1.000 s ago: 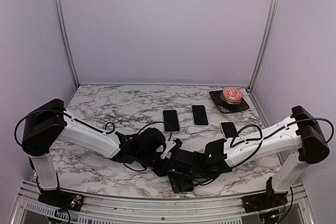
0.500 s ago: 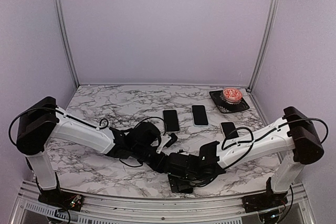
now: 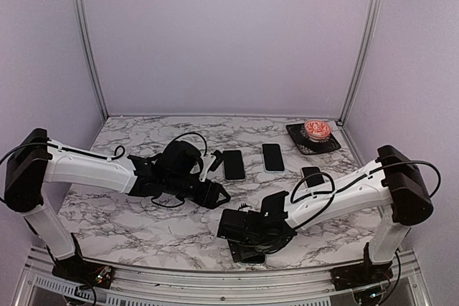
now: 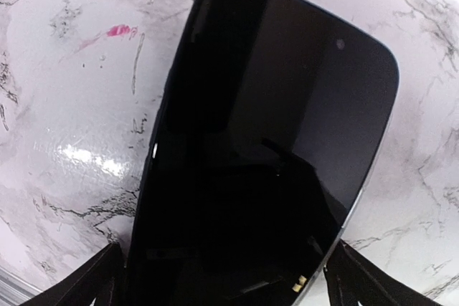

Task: Put the phone into the phone case
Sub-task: Move the phone with the phone case to the center of the board, then pick up the phone with the phone case at the center of the board.

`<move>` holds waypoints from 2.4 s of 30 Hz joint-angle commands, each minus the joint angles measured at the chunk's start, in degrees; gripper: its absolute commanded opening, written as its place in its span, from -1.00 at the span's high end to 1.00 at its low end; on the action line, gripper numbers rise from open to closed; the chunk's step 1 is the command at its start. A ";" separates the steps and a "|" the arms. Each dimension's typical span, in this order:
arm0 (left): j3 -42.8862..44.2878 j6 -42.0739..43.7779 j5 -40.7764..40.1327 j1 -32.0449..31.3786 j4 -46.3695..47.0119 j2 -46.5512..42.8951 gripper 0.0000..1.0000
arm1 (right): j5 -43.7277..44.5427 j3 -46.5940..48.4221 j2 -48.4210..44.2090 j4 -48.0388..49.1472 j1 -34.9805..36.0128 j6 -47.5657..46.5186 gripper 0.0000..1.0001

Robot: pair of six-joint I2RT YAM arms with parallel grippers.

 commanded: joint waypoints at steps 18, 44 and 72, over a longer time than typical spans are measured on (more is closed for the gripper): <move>-0.10 2.35 -1.74 0.60 -2.78 -0.47 -0.17 | -11.56 -5.52 -8.67 -2.65 -10.88 -24.62 -0.97; -0.11 2.55 -0.97 0.66 -2.54 -0.36 -0.17 | -17.12 -6.51 -3.83 -0.22 -14.78 -28.45 -0.27; -2.82 -21.90 20.32 4.37 41.17 14.27 -0.84 | -1.96 -15.32 -16.71 24.94 -14.25 -30.20 0.59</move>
